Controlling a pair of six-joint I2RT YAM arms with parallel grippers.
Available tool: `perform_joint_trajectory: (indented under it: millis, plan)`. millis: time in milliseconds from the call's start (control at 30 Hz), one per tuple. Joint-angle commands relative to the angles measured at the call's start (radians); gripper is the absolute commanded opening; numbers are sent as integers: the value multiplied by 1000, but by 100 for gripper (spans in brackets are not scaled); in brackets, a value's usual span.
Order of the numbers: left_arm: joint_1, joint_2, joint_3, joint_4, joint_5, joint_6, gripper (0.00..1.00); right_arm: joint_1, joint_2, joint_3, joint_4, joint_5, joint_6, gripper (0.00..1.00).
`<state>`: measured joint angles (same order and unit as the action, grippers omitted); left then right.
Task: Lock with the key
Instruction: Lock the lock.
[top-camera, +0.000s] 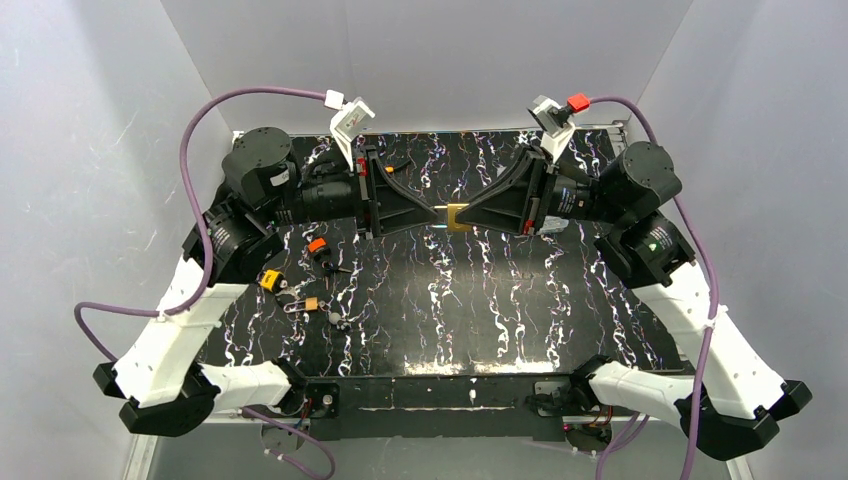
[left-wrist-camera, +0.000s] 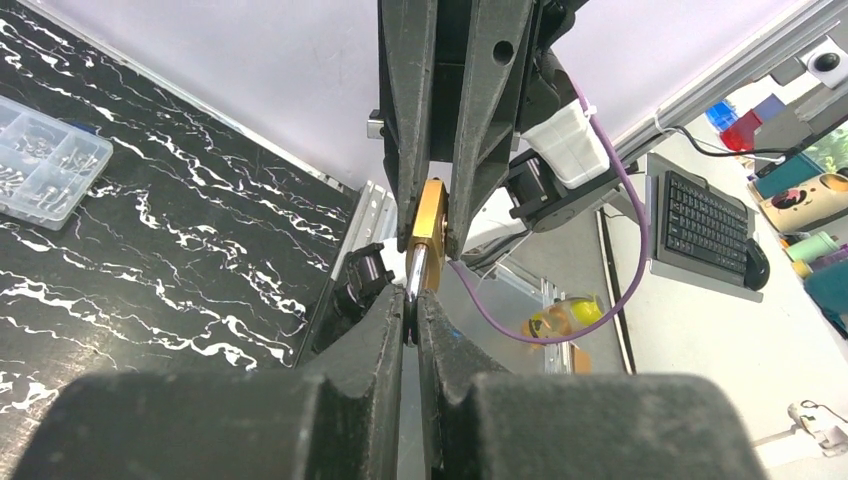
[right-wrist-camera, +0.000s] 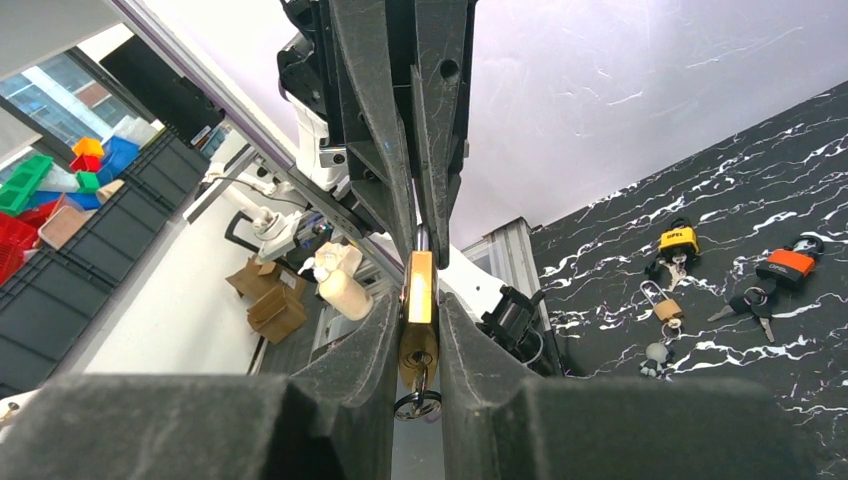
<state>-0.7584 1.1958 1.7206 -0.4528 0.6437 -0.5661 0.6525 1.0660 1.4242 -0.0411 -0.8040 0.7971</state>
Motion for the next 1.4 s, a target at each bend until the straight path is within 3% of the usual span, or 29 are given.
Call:
perform_joint_trajectory:
  millis: [0, 300, 467, 633, 767, 1033, 1367]
  plan:
    - [-66, 74, 41, -4, -69, 34, 0, 68, 35, 0, 73, 38, -11, 1]
    - [-118, 117, 100, -101, -131, 64, 0, 87, 64, 48, -18, 89, -48, 1]
    - [-127, 63, 49, -119, -216, 65, 0, 85, 47, 89, -63, 184, -84, 1]
    - [-127, 4, 41, -117, -320, 64, 0, 79, 46, 103, -38, 180, -81, 1]
    - [-127, -1, 82, -149, -322, 86, 0, 67, 44, 122, -27, 163, -81, 1]
    - [-125, 5, 210, -275, -245, 181, 26, 62, 66, 183, -61, -33, -94, 1]
    - [-126, 30, 293, -357, -206, 238, 36, 62, 57, 176, -136, -150, -109, 1]
